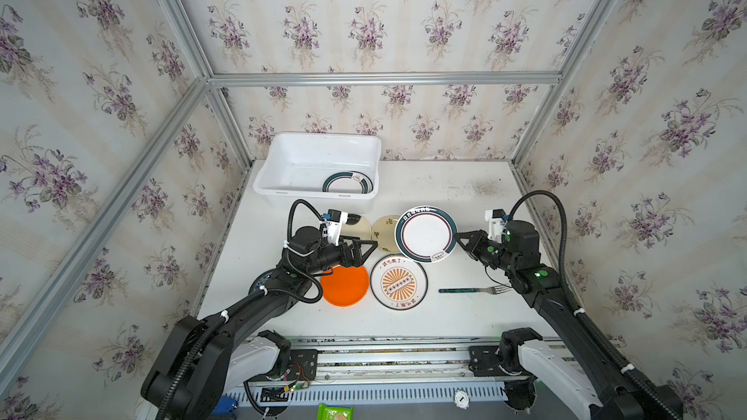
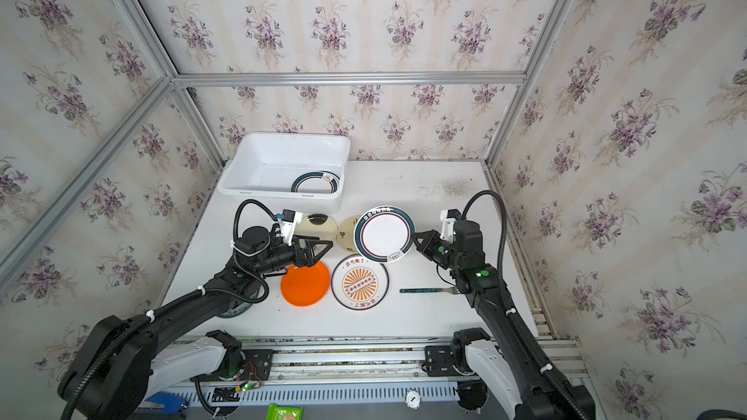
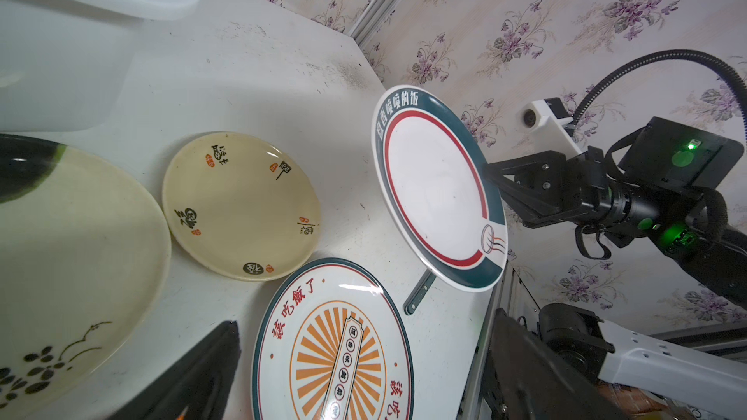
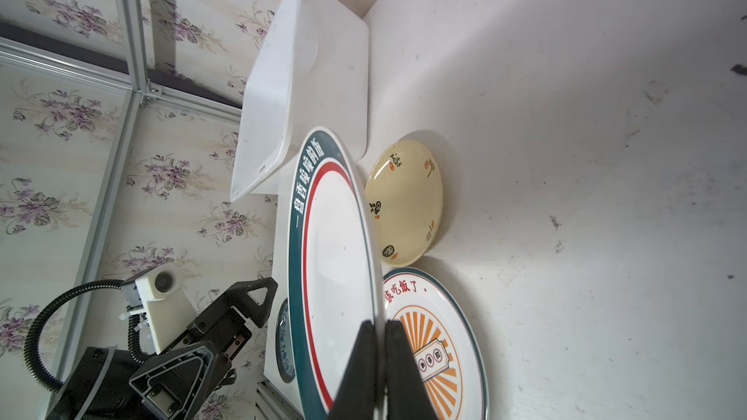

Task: Place the plates into the plastic bin on the countertop
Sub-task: 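Carry the upright teal-rimmed plate with the right gripper toward the left gripper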

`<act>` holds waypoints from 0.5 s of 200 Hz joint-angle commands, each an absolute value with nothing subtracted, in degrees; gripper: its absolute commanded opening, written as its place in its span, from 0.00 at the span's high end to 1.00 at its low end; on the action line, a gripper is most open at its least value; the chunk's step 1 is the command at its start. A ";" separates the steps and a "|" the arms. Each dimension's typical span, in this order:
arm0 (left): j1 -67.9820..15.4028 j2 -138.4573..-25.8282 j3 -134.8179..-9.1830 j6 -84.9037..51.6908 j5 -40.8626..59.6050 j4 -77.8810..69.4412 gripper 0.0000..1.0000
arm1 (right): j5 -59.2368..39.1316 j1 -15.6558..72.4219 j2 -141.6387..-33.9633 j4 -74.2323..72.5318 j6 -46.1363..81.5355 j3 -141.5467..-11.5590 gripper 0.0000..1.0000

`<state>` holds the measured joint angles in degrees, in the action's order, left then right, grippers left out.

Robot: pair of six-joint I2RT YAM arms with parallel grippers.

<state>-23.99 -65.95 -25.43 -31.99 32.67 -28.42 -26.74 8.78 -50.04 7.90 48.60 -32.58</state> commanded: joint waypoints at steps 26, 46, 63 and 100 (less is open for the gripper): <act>-23.99 -66.58 -25.65 -30.88 35.34 -32.20 0.00 | -23.33 12.72 -52.61 0.61 49.02 -34.83 1.00; -24.08 -67.64 -25.72 -31.63 37.08 -34.00 0.00 | -22.79 14.67 -53.89 -0.51 49.38 -35.26 1.00; -24.21 -68.28 -25.75 -31.72 37.45 -34.28 0.01 | -22.08 16.10 -54.69 -1.17 49.40 -35.55 1.00; -24.35 -68.42 -25.40 -31.09 37.28 -34.90 0.01 | -21.31 17.31 -56.22 -2.86 50.09 -35.42 1.00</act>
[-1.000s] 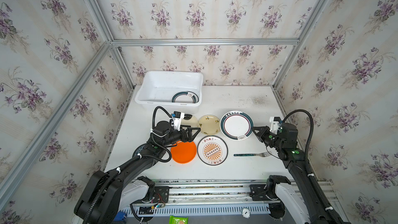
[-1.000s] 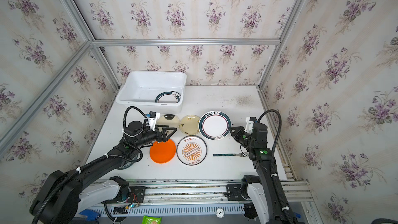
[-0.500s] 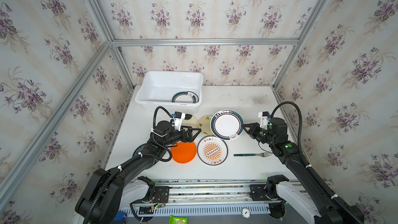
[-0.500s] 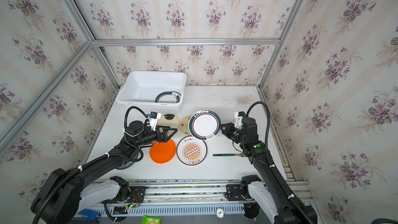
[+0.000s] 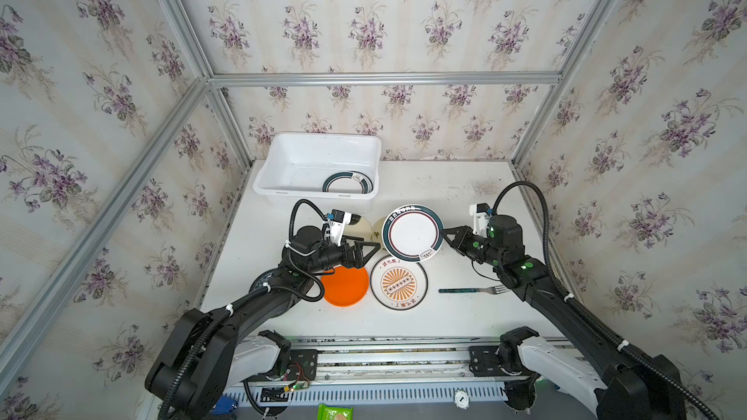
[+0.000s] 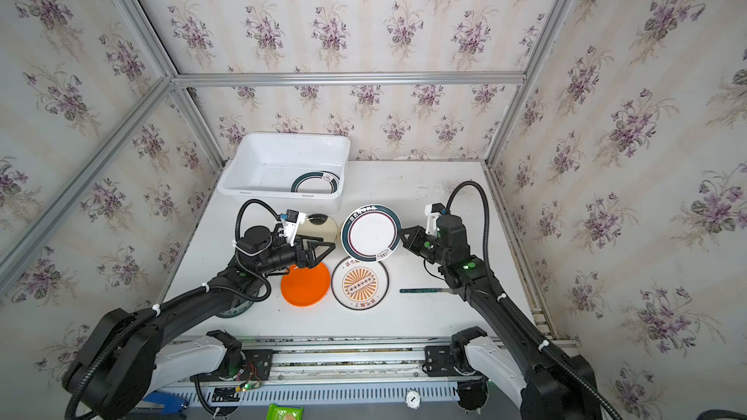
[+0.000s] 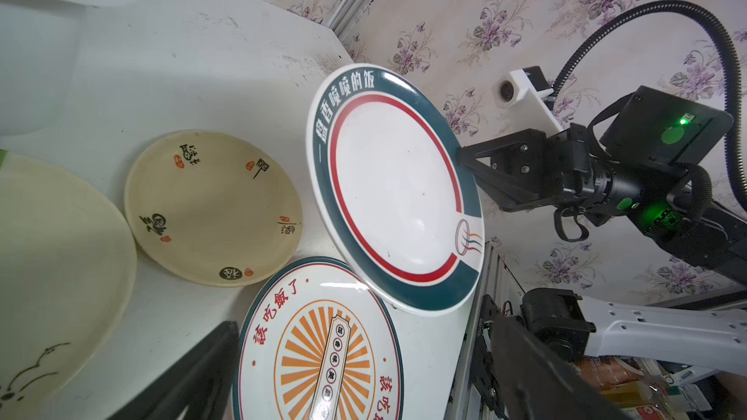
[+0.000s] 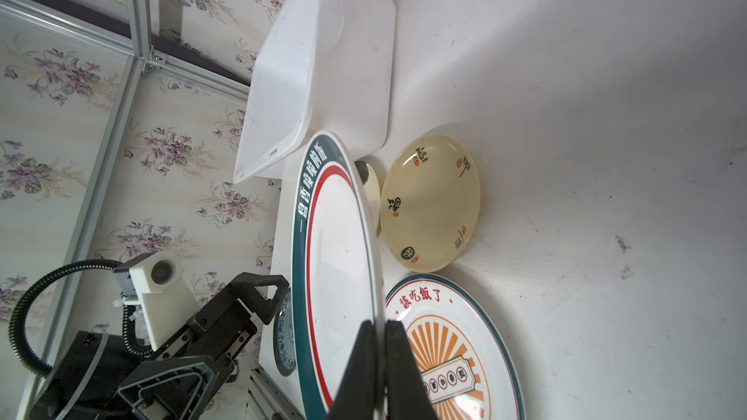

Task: Place the plates into the plastic bin on the countertop
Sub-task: 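Carry the upright teal-rimmed plate with the right gripper toward the left gripper, then grasp the plate rim with the left gripper while the right gripper opens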

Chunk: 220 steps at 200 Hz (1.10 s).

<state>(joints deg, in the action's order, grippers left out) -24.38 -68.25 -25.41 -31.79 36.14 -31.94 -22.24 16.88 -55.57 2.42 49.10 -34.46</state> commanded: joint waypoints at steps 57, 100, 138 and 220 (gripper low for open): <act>-24.43 -69.97 -25.97 -31.49 37.79 -35.54 0.02 | -21.93 19.47 -58.08 -5.53 51.41 -35.68 1.00; -24.43 -72.94 -26.19 -31.80 38.24 -36.03 0.11 | -21.90 20.39 -59.23 -6.87 52.10 -35.69 1.00; -24.43 -73.91 -26.37 -31.73 38.08 -36.29 0.14 | -21.61 21.48 -60.02 -7.69 52.45 -35.97 1.00; -24.43 -75.85 -26.92 -32.05 38.54 -36.71 0.28 | -21.53 23.84 -60.91 -9.41 54.05 -35.54 1.00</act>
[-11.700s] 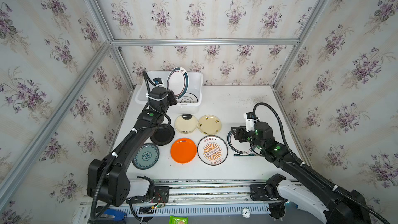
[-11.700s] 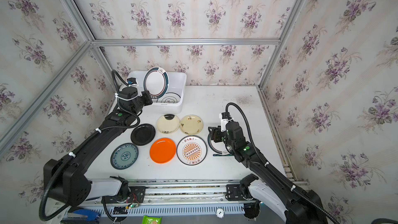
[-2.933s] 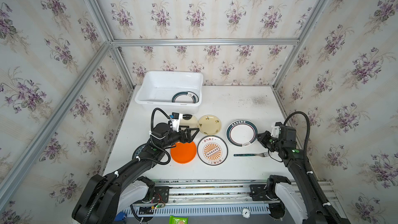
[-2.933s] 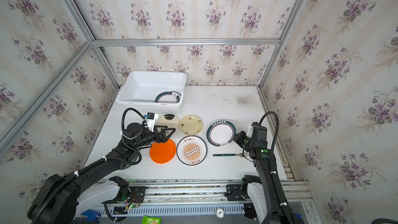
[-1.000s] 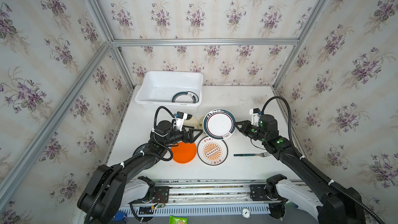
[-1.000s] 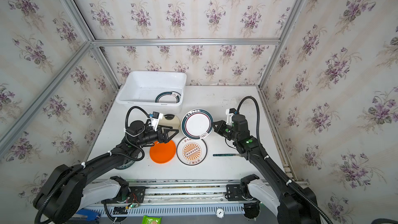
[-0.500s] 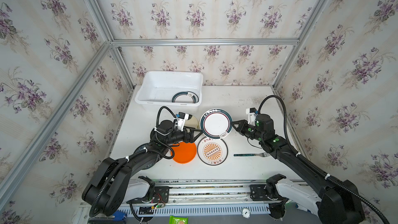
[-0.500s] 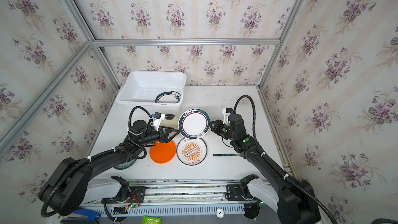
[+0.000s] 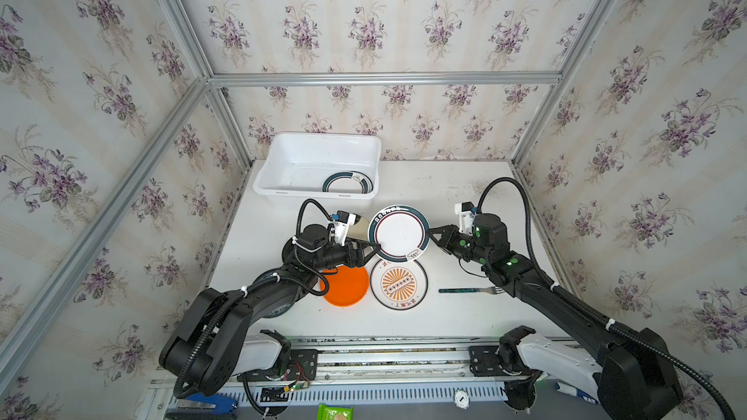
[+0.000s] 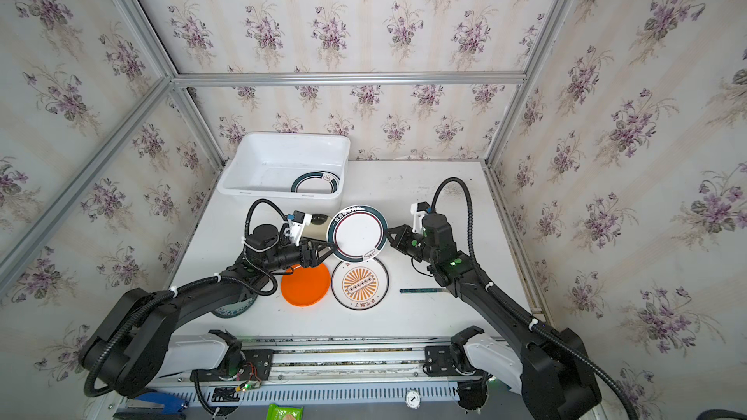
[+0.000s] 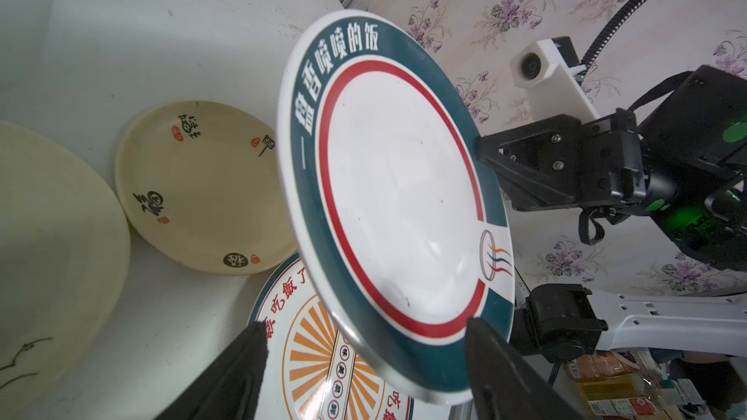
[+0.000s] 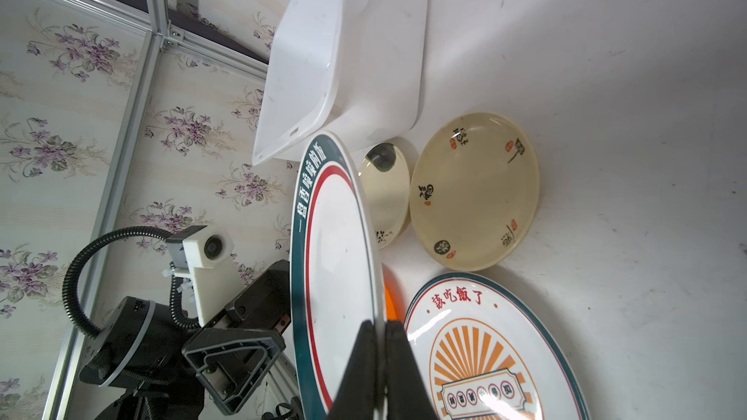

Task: Place the plates into the plastic bin on the countertop
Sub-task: 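Grasp the plate rim with the left gripper while the right gripper opens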

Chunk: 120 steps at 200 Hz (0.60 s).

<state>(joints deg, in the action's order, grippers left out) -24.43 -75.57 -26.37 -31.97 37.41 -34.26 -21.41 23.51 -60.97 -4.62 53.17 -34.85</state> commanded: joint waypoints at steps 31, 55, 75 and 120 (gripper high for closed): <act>-24.42 -76.24 -27.09 -32.38 38.82 -36.96 0.34 | -21.05 24.50 -60.91 -9.55 54.29 -35.42 1.00; -24.43 -76.63 -27.33 -32.48 39.38 -37.13 0.42 | -21.05 25.04 -61.26 -9.85 54.48 -35.46 1.00; -24.39 -76.82 -27.35 -32.84 39.56 -37.35 0.43 | -21.01 25.40 -61.52 -10.15 54.58 -35.42 1.00; -24.43 -77.25 -27.34 -33.21 40.19 -38.12 0.57 | -21.52 25.75 -62.30 -10.60 54.98 -35.59 1.00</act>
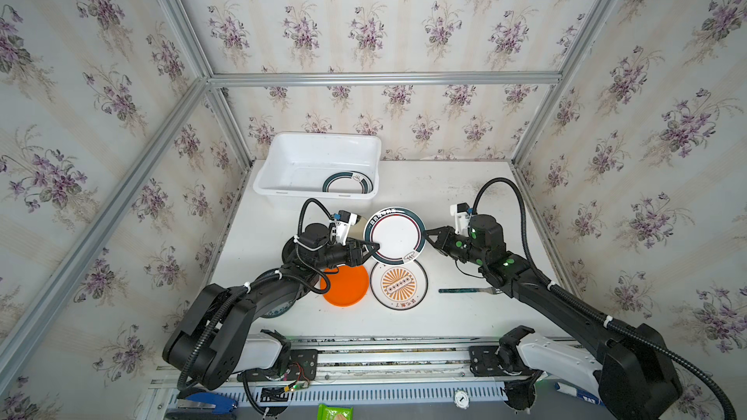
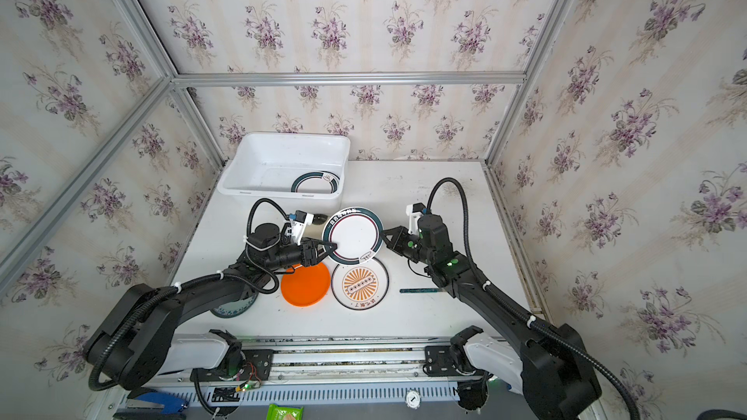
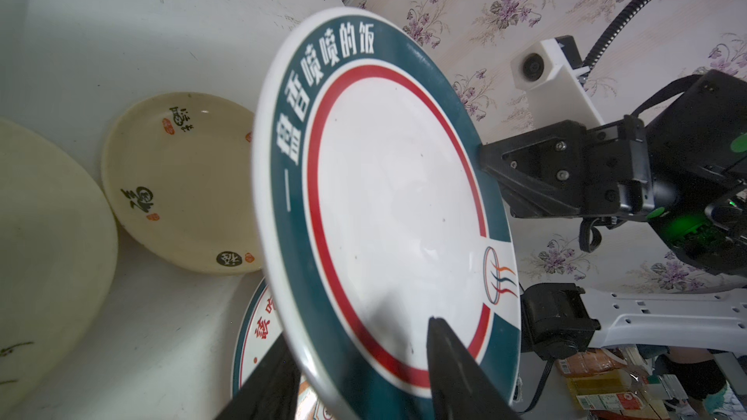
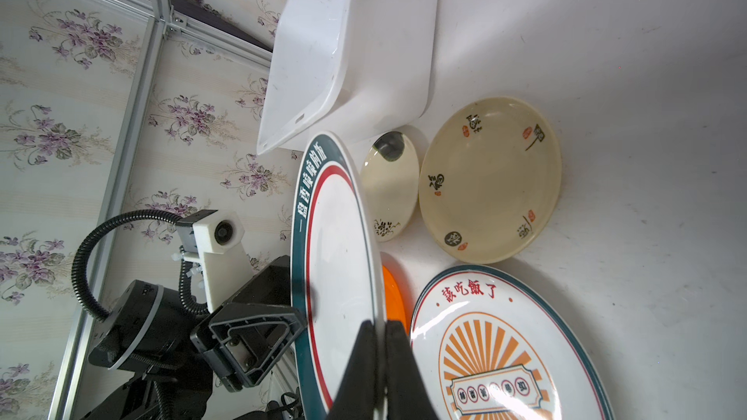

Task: Place the plates into the plastic bin on the countertop
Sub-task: 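Grasp the plate rim with the left gripper while the right gripper opens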

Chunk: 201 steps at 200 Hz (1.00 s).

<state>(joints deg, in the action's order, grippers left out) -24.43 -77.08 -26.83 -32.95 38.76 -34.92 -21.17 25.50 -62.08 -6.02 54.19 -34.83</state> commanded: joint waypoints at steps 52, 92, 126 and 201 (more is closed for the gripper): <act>-24.43 -78.04 -27.87 -33.53 41.21 -38.23 0.74 | -21.53 26.01 -62.53 -10.68 54.95 -35.57 1.00; -24.36 -78.83 -28.33 -33.88 41.65 -38.19 0.83 | -21.51 26.02 -62.80 -10.35 54.98 -35.57 1.00; -24.34 -78.67 -28.31 -34.05 41.66 -38.14 0.84 | -21.61 26.02 -62.59 -10.34 54.49 -35.46 0.88; -24.26 -77.87 -28.43 -33.53 41.07 -36.91 0.87 | -20.01 26.02 -60.87 -6.37 52.25 -35.68 0.36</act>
<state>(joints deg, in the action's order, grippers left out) -24.32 -78.17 -27.99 -34.74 40.16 -35.38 -20.60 25.89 -61.56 -6.31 53.12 -34.81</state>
